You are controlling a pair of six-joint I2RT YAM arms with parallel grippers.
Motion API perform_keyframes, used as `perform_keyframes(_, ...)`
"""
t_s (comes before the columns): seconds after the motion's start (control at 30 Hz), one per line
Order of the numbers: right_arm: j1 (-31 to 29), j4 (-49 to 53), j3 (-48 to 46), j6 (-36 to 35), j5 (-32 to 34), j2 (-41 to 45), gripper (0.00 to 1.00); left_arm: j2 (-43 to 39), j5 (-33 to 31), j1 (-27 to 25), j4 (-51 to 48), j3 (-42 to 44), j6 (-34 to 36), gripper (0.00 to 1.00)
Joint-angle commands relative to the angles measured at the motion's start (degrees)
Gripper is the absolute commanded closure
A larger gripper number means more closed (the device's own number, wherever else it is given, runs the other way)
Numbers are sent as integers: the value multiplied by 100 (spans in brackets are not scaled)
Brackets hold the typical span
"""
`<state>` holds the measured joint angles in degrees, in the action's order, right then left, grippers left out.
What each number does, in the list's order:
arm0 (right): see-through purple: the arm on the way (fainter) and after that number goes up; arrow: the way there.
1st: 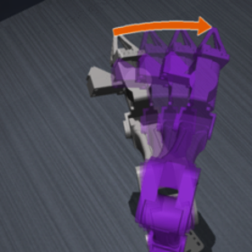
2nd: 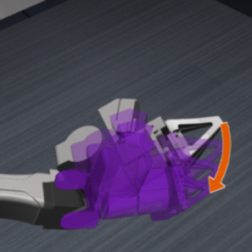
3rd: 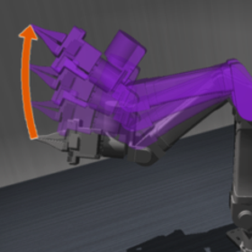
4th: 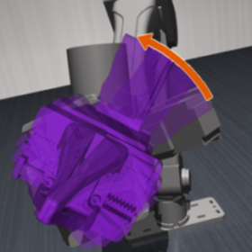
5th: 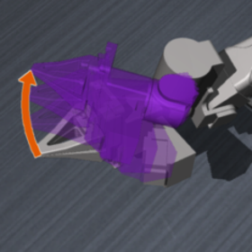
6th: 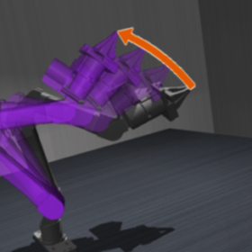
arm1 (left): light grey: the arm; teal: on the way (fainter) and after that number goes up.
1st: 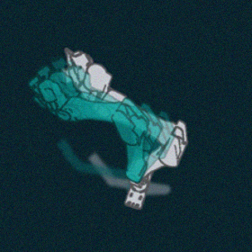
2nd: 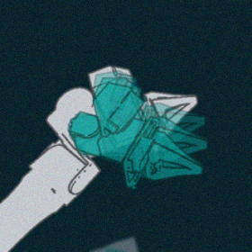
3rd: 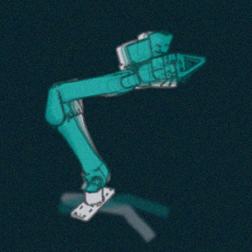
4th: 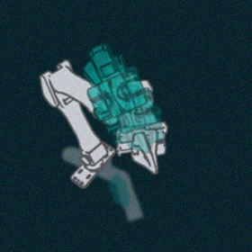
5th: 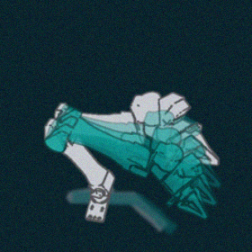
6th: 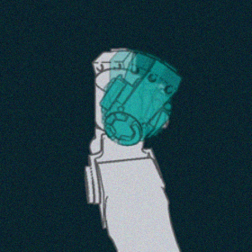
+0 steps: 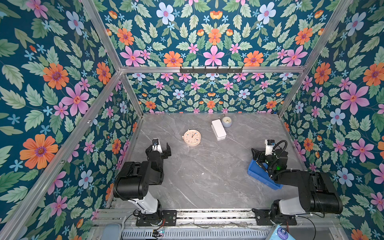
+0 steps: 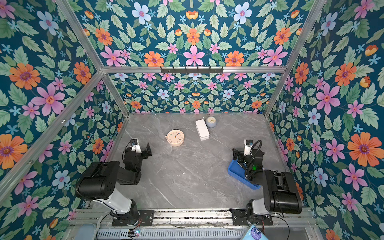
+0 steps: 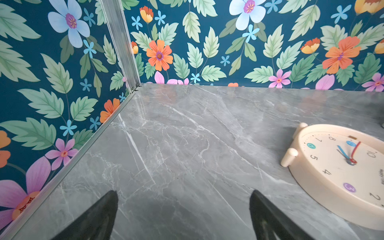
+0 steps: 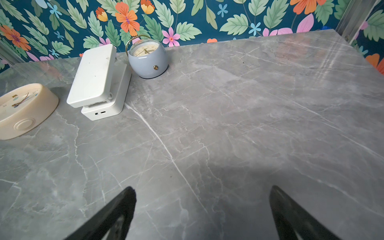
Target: Put the screwdriver in the bin
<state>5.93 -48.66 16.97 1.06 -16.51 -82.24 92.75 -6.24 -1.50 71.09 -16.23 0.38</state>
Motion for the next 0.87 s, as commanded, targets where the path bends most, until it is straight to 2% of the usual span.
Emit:
perform_keyframes(0.0, -1, -277, 17, 66, -19, -3, 1, -3, -16, 9, 106, -3, -32, 0)
perform_keyframes(0.2, -4, -187, 70, 159, 288, -12, 1, -4, -26, 9, 116, -3, -29, 0)
perform_keyframes(0.83, 0, -187, 69, 153, 289, -12, 1, -4, -9, 9, 98, -12, -38, 0)
